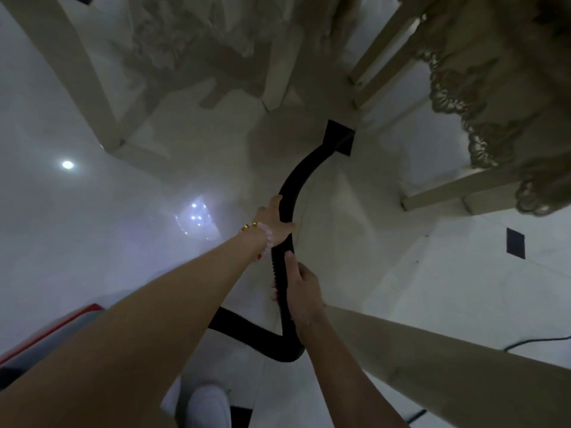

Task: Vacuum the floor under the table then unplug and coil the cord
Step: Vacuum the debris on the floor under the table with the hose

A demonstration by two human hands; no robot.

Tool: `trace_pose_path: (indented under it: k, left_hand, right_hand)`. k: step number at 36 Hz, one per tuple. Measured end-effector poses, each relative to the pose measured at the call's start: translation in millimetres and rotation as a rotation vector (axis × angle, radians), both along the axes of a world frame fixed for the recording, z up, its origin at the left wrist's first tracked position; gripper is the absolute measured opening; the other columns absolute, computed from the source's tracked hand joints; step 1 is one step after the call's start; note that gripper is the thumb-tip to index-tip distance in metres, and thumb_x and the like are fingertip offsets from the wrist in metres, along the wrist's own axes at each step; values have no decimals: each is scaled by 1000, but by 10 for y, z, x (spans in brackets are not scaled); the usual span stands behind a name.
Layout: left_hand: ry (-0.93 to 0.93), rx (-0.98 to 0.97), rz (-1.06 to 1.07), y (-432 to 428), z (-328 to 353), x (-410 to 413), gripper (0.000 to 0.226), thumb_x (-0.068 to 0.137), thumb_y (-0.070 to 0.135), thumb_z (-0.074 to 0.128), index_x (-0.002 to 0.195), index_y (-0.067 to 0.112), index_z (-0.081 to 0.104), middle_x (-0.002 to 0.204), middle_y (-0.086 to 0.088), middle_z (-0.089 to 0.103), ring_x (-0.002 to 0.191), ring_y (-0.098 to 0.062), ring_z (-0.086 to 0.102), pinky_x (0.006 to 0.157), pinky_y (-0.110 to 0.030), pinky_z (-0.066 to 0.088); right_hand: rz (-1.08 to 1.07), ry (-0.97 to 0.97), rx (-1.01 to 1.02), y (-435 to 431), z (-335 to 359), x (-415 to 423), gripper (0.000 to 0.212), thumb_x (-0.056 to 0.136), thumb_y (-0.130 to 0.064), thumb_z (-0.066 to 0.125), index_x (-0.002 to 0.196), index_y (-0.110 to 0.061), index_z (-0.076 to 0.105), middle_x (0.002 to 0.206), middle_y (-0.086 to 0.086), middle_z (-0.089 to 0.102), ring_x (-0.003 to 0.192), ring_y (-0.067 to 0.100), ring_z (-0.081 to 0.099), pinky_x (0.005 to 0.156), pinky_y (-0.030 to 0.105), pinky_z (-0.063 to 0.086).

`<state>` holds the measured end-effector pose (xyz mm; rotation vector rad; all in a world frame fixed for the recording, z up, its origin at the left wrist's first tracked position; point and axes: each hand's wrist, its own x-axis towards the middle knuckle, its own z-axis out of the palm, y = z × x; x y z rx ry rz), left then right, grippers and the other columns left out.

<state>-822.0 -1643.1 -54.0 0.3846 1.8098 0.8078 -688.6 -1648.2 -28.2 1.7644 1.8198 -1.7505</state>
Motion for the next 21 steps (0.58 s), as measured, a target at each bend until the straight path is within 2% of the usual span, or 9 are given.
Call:
trace_pose_path:
  k: [5, 10, 17, 19, 21]
  left_hand:
    - [7, 15, -14, 133, -78, -90, 74, 93, 23, 53, 151, 22, 8, 147, -14, 38, 128, -30, 46, 103, -33, 42]
    - [-9, 42, -48, 252, -87, -37, 74, 93, 24, 54, 152, 22, 9, 153, -12, 29, 135, -28, 38, 106, -30, 35]
    - [-96, 59, -253, 352, -93, 404, 72, 93, 20, 53, 151, 26, 11, 156, -8, 24, 134, -27, 38, 101, -28, 38]
    - [-129, 45, -316, 362, -130, 576, 73, 92, 21, 54, 151, 28, 12, 155, -10, 24, 128, -27, 44, 90, -28, 45]
    - [-154, 36, -364, 360, -165, 710, 73, 91, 22, 54, 150, 32, 13, 152, -11, 28, 107, -23, 49, 69, -19, 41]
  right_hand:
    - [-53, 11, -10, 114, -124, -120, 48, 99, -44, 40, 79, -5, 60, 63, 5, 60, 50, 13, 55, 55, 25, 48]
    - [-173, 4, -76, 157, -141, -145, 52, 98, -45, 38, 89, -1, 64, 72, 10, 63, 53, 17, 55, 57, 29, 47]
    - [-397, -47, -137, -17, -23, 143, 55, 99, -45, 38, 103, 3, 65, 74, 11, 63, 50, 17, 56, 53, 29, 44]
    - [-470, -68, -164, -73, 14, 272, 53, 98, -47, 40, 99, -1, 66, 73, 10, 65, 51, 18, 57, 55, 30, 46]
    - [-503, -58, -173, -117, 27, 389, 50, 98, -45, 41, 90, -2, 66, 66, 8, 64, 48, 17, 57, 52, 28, 46]
